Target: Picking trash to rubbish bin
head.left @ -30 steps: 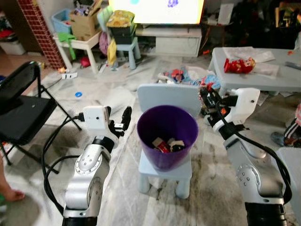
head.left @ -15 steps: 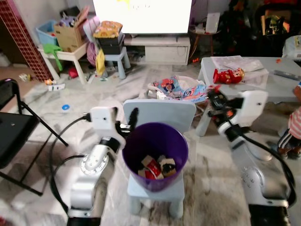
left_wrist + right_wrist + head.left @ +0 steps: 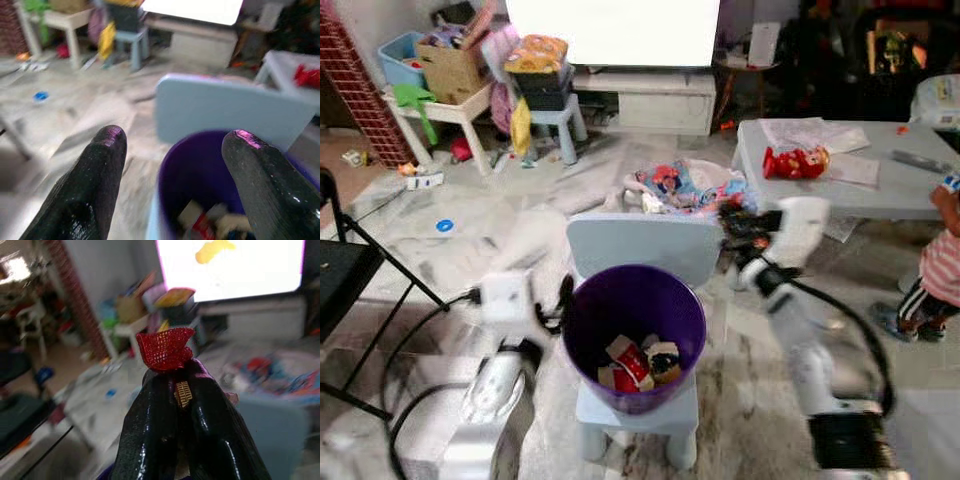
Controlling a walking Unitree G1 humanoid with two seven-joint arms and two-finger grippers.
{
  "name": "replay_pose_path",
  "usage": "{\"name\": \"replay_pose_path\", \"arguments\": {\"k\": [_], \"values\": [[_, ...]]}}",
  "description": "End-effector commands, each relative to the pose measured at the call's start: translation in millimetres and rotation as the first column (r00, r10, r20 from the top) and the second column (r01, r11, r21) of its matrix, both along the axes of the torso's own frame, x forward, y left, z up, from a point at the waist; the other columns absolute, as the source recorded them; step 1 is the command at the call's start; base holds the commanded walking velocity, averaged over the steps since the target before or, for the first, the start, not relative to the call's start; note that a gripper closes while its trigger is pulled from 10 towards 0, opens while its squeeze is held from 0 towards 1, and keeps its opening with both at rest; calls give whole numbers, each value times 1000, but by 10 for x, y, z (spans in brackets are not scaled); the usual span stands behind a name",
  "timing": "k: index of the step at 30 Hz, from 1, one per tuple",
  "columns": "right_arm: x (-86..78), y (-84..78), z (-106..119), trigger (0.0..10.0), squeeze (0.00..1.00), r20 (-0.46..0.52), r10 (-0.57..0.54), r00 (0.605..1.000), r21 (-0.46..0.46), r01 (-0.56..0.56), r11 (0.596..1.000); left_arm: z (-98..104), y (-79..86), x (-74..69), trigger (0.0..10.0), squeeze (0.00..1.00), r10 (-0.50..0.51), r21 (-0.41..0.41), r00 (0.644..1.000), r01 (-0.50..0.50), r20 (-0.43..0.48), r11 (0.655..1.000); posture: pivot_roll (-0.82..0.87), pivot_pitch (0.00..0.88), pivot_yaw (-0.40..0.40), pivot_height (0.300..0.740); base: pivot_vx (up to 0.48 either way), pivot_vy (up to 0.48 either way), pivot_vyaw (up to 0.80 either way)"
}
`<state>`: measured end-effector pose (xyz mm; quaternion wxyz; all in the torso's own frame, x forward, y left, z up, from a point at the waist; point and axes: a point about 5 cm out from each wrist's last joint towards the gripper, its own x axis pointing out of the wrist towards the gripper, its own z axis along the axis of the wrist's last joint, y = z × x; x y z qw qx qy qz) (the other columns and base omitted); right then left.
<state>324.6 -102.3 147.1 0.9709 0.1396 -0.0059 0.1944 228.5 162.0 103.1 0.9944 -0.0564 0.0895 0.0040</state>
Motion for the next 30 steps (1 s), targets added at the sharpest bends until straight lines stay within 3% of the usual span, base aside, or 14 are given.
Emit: {"name": "replay_pose_path", "arguments": {"k": [1, 3, 8, 9, 10, 11, 12, 14, 15, 16, 17, 30], "values": [[46, 66, -2, 0, 0, 3, 24, 1000, 0, -24, 1000, 20, 42, -68, 10000, 0, 16, 17, 1000, -16, -8, 1000, 153, 83, -14, 740, 0, 0, 0], [71, 213, -77, 0, 0, -37, 83, 996, -15, -83, 996, -2, 82, -196, 10000, 0, 26, 34, 999, -25, -31, 999, 186, 92, -17, 740, 0, 0, 0], [59, 405, -230, 0, 0, -110, 164, 980, -37, -169, 985, -29, 129, -334, 10000, 0, 49, 48, 997, -46, -65, 998, 209, 100, -24, 740, 0, 0, 0], [40, 512, -284, 2980, 0, -134, 205, 970, -29, -211, 977, -37, 129, -388, 10000, 0, 55, 50, 995, -51, -78, 997, 230, 107, -32, 740, 0, 0, 0], [23, 577, -308, 8510, 0, -144, 232, 962, -27, -239, 971, -39, 124, -412, 10000, 0, 57, 50, 995, -53, -84, 997, 230, 107, -32, 740, 0, 0, 0], [23, 577, -308, 8510, 0, -144, 232, 962, -27, -239, 971, -39, 124, -412, 10000, 0, 57, 50, 995, -53, -84, 997, 230, 107, -32, 740, 0, 0, 0], [4, 679, -352, 10000, 0, -159, 276, 948, -25, -284, 959, -29, 111, -456, 10000, 0, 60, 47, 994, -56, -93, 997, 241, 112, -39, 740, 0, 0, 0], [-50, 805, -432, 10000, 0, -184, 330, 926, -37, -342, 939, -22, 87, -500, 10000, 0, 60, 41, 993, -56, -102, 998, 261, 117, -48, 740, 0, 0, 0], [-71, 839, -453, 10000, 220, -188, 344, 920, -36, -357, 933, -21, 83, -517, 10000, 0, 62, 40, 993, -58, -105, 998, 269, 120, -52, 740, 0, 0, 0], [-87, 862, -469, 10000, 714, -193, 355, 915, -31, -368, 929, -20, 83, -532, 10000, 0, 65, 38, 992, -61, -108, 997, 277, 123, -55, 740, 0, 0, 0], [-116, 898, -499, 10000, 1000, -201, 372, 906, -31, -386, 922, -18, 90, -562, 10000, 0, 75, 36, 991, -71, -113, 997, 289, 128, -61, 740, 0, 0, 0], [-87, 905, -477, 10000, 1000, -157, 376, 913, -35, -385, 922, -18, 73, -614, 10000, 0, 67, 21, 988, -65, -142, 998, 296, 138, -68, 740, 0, 0, 0]]}}
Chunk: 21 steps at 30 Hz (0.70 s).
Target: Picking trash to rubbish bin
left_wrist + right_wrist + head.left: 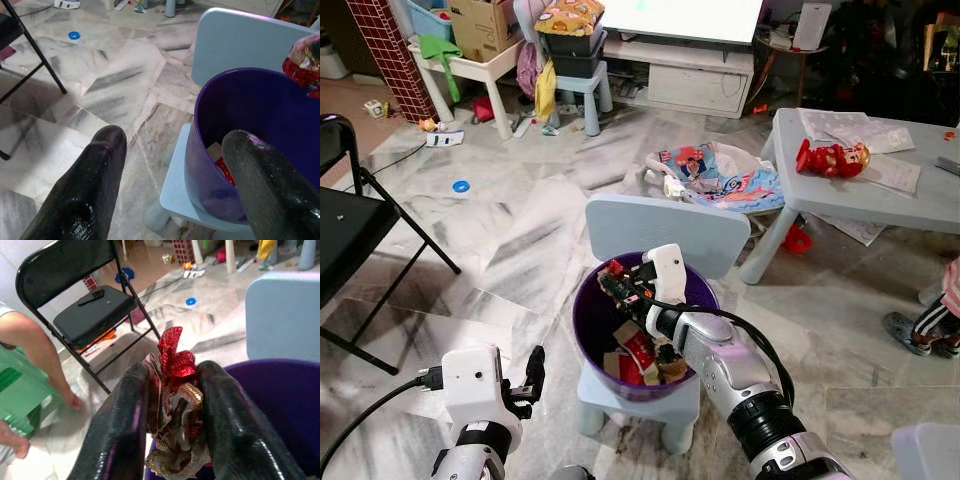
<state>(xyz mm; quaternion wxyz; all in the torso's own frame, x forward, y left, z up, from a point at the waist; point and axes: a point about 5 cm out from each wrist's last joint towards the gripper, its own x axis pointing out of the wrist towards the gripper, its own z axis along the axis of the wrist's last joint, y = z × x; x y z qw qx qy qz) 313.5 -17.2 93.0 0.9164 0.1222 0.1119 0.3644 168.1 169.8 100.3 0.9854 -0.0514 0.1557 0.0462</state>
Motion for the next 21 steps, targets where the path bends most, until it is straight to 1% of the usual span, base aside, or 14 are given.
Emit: {"name": "replay_pose_path", "arguments": {"k": [1, 5, 7, 11, 14, 17, 19, 20, 21], "values": [[26, 51, 67, 10000, 1000, 29, 4, 1000, 6, -5, 1000, 9, -5, -8, 10000, 0, -11, -1, 1000, 11, -6, 1000, 296, 138, -68, 740, 0, 0, 0], [47, 19, 84, 10000, 1000, 52, -19, 998, 1, 19, 1000, 8, -3, 30, 10000, 0, -13, -4, 1000, 13, -7, 1000, 280, 134, -63, 740, 0, 0, 0], [62, -12, 98, 10000, 1000, 82, -50, 995, -5, 51, 999, 14, -8, 48, 10000, 0, -16, -5, 1000, 16, -4, 1000, 279, 133, -63, 740, 0, 0, 0], [66, -27, 95, 10000, 1000, 92, -55, 994, -13, 57, 998, 20, -7, 77, 10000, 0, -17, -5, 1000, 17, 0, 1000, 277, 127, -63, 740, 0, 0, 0], [105, -79, 164, 10000, 1000, 125, -97, 988, 15, 95, 995, 42, 8, 124, 10000, 0, -12, -2, 1000, 12, 11, 1000, 273, 120, -62, 740, 0, 0, 0], [183, -225, 356, 10000, 1000, 209, -173, 963, 50, 166, 985, 104, 38, 236, 10000, 0, -11, 11, 999, 10, 49, 1000, 258, 104, -56, 740, 0, 0, 0], [202, -269, 399, 10000, 1000, 233, -192, 953, 49, 186, 981, 123, 42, 273, 10000, 0, -13, 14, 998, 12, 61, 1000, 255, 101, -55, 740, 0, 0, 0], [248, -445, 528, 10000, 1000, 284, -262, 922, 69, 252, 965, 188, 16, 386, 10000, 0, -45, 36, 993, 42, 105, 998, 224, 82, -45, 740, 0, 0, 0], [262, -520, 580, 10000, 1000, 305, -289, 907, 77, 279, 957, 213, 4, 431, 10000, 0, -56, 46, 991, 51, 121, 998, 224, 82, -45, 740, 0, 0, 0]]}}
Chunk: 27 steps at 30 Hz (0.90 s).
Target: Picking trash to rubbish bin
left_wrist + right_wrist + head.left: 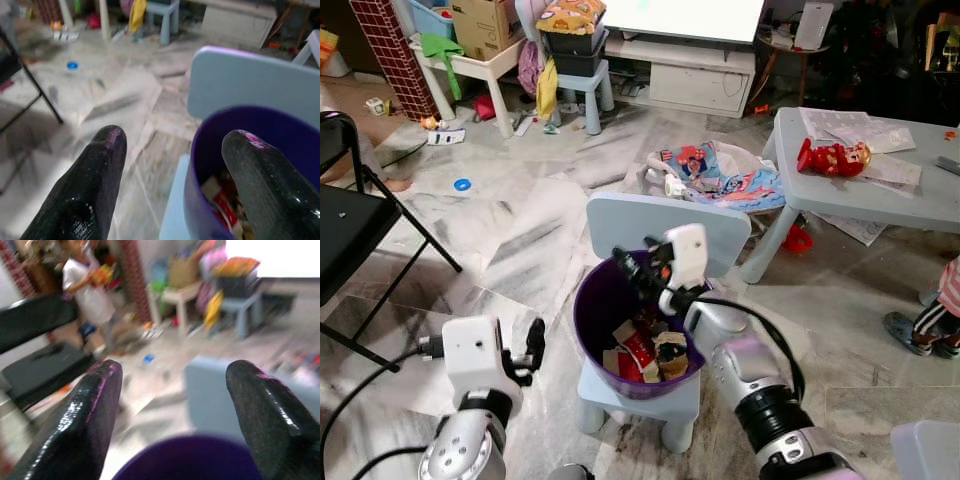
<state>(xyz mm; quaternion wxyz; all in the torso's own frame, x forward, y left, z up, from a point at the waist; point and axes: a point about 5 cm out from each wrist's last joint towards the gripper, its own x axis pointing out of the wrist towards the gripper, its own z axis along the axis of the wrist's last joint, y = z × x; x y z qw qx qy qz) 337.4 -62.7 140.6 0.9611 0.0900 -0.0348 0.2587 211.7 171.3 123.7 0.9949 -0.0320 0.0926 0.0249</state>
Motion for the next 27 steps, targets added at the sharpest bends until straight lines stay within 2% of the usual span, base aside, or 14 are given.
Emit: {"name": "replay_pose_path", "arguments": {"k": [1, 2, 4, 6, 7, 8, 15, 19, 24, 27], "values": [[41, -245, 209, 10000, 1000, 91, -100, 991, 24, 99, 995, 36, -44, 101, 10000, 0, -30, -4, 999, 30, 36, 1000, 195, 69, -35, 740, 0, 0, 0], [41, -245, 209, 10000, 1000, 91, -100, 991, 24, 99, 995, 36, -44, 101, 10000, 0, -30, -4, 999, 30, 36, 1000, 195, 69, -35, 740, 0, 0, 0], [24, -498, 332, 10000, 1000, 151, -184, 971, 15, 184, 983, 98, -99, 237, 10000, 0, -75, 24, 994, 73, 79, 997, 148, 54, -17, 740, 0, 0, 0], [-12, -658, 391, 10000, 1000, 174, -230, 957, 19, 231, 973, 125, -135, 320, 10000, 0, -96, 29, 991, 94, 96, 995, 127, 47, -8, 740, 0, 0, 0], [-12, -658, 391, 10000, 1000, 174, -230, 957, 19, 231, 973, 125, -135, 320, 10000, 0, -96, 29, 991, 94, 96, 995, 127, 47, -8, 740, 0, 0, 0], [-59, -788, 426, 10000, 1000, 190, -265, 945, 16, 267, 964, 143, -161, 391, 10000, 0, -107, 27, 989, 105, 106, 994, 104, 42, 4, 740, 0, 0, 0], [-284, -1133, 506, 10000, 1000, 225, -380, 897, -10, 392, 920, 264, -260, 578, 10000, 0, -155, 25, 970, 153, 190, 988, 42, 36, 36, 740, 0, 0, 0], [-362, -1222, 494, 10000, 1000, 209, -411, 888, -21, 424, 905, 281, -297, 612, 10000, 0, -164, 31, 966, 161, 199, 986, 28, 37, 44, 740, 0, 0, 0], [-476, -1324, 458, 10000, 1000, 171, -445, 879, -41, 458, 888, 252, -333, 631, 10000, 0, -175, 8, 965, 177, 196, 984, 18, 44, 51, 740, 0, 0, -783], [-490, -1326, 456, 10000, 1000, 159, -449, 879, -41, 461, 887, 252, -344, 626, 10000, 0, -183, 2, 963, 186, 200, 982, 19, 47, 50, 740, 0, 0, -800]]}}
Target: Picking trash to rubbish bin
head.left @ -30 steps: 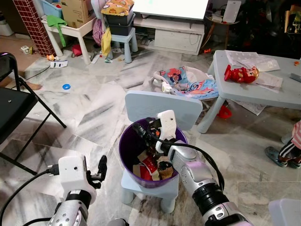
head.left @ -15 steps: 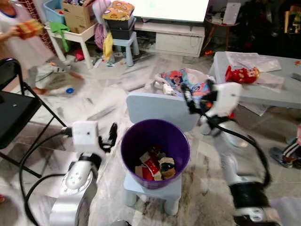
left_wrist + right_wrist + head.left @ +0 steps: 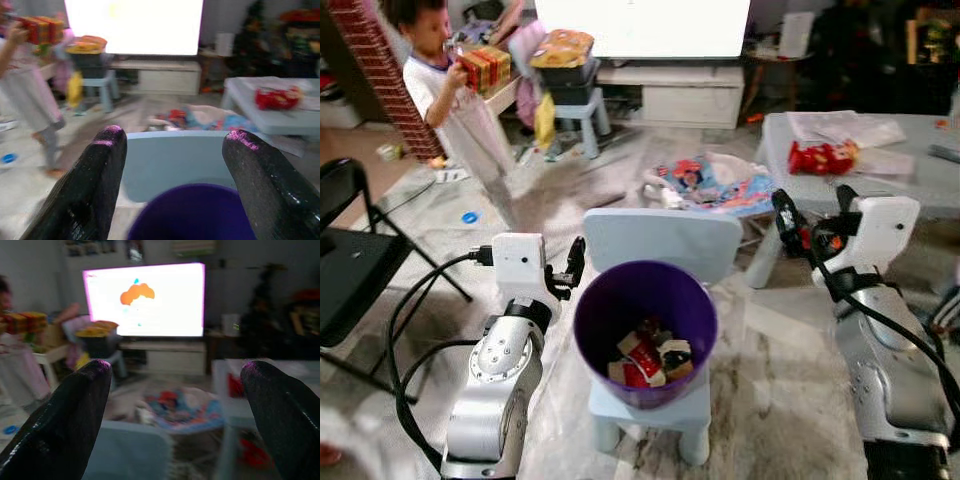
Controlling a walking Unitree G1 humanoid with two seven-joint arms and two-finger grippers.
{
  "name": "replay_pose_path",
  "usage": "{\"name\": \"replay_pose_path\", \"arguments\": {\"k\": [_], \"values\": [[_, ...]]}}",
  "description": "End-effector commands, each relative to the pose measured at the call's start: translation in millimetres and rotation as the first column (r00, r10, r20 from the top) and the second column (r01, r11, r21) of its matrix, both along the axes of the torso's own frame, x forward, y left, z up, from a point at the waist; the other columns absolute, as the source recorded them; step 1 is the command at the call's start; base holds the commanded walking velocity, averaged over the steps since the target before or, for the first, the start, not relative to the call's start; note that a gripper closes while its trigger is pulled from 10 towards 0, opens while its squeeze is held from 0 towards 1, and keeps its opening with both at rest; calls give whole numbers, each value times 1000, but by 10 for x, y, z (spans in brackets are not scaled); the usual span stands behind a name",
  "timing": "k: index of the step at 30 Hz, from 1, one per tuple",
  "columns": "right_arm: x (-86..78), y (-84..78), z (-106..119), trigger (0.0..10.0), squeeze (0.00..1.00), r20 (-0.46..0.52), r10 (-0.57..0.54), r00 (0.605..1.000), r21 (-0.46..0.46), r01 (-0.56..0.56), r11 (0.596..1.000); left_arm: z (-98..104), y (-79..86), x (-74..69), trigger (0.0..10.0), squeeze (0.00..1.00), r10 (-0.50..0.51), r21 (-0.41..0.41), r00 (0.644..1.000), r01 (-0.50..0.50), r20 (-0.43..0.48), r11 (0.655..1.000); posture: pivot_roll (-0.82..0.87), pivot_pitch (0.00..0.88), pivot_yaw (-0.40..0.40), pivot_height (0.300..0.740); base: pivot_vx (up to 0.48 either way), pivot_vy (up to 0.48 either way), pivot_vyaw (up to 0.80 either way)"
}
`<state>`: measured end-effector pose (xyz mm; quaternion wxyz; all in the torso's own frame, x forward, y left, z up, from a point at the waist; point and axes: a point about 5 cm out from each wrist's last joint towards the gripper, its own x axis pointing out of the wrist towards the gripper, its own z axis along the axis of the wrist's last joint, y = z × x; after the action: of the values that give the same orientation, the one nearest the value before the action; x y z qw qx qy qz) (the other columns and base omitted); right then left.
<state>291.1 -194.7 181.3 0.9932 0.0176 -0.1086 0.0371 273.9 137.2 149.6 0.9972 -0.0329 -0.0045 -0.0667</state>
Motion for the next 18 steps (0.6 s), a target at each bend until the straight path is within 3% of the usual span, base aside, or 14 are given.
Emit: {"name": "replay_pose_path", "arguments": {"k": [1, 5, 7, 9, 11, 12, 13, 15, 17, 18], "values": [[-28, -6, 49, 10000, 1000, 10, -8, 1000, 11, 8, 1000, -5, -5, 1, 10000, 0, -12, -3, 1000, 12, 1, 1000, 22, 51, 50, 740, 0, 0, -800], [-26, 6, 62, 10000, 1000, 5, -3, 1000, 11, 3, 1000, -5, -17, -4, 10000, 0, -15, -13, 1000, 15, 3, 1000, 26, 56, 46, 740, 0, 0, -800], [-28, 11, 70, 10000, 953, 3, -1, 1000, 13, 1, 1000, -2, -23, -7, 10000, 0, -17, -15, 1000, 17, 4, 1000, 28, 58, 45, 740, 0, 0, -781], [-24, 23, 77, 10000, 694, 0, 6, 1000, 13, -6, 1000, 3, -41, -18, 10000, 0, -25, -17, 1000, 25, 9, 1000, 29, 60, 40, 740, 0, 0, 0], [-24, 28, 78, 10000, 643, -2, 10, 1000, 12, -10, 1000, 3, -47, -20, 10000, 0, -27, -21, 1000, 27, 10, 999, 29, 60, 39, 740, 0, 0, 0], [-24, 29, 79, 10000, 431, -4, 12, 1000, 12, -12, 1000, 2, -56, -23, 10000, 0, -30, -24, 1000, 30, 9, 999, 29, 61, 36, 740, 0, 0, 0], [-24, 30, 79, 10000, 431, -5, 13, 1000, 12, -13, 1000, 2, -59, -24, 10000, 0, -31, -25, 999, 31, 9, 999, 29, 61, 36, 740, 0, 0, 0], [-23, 31, 81, 10000, 114, -7, 15, 1000, 9, -15, 1000, -2, -67, -28, 10000, 0, -30, -32, 1000, 31, 6, 999, 26, 63, 33, 740, 0, 0, 0], [-24, 28, 85, 10000, 0, -10, 17, 1000, 8, -17, 1000, -9, -71, -31, 10000, 0, -29, -37, 1000, 29, 3, 999, 25, 64, 31, 740, 0, 0, 0], [-24, 27, 88, 10000, 0, -11, 17, 1000, 8, -17, 1000, -11, -71, -31, 10000, 0, -28, -40, 1000, 28, 1, 999, 23, 65, 30, 740, 0, 0, 0]]}}
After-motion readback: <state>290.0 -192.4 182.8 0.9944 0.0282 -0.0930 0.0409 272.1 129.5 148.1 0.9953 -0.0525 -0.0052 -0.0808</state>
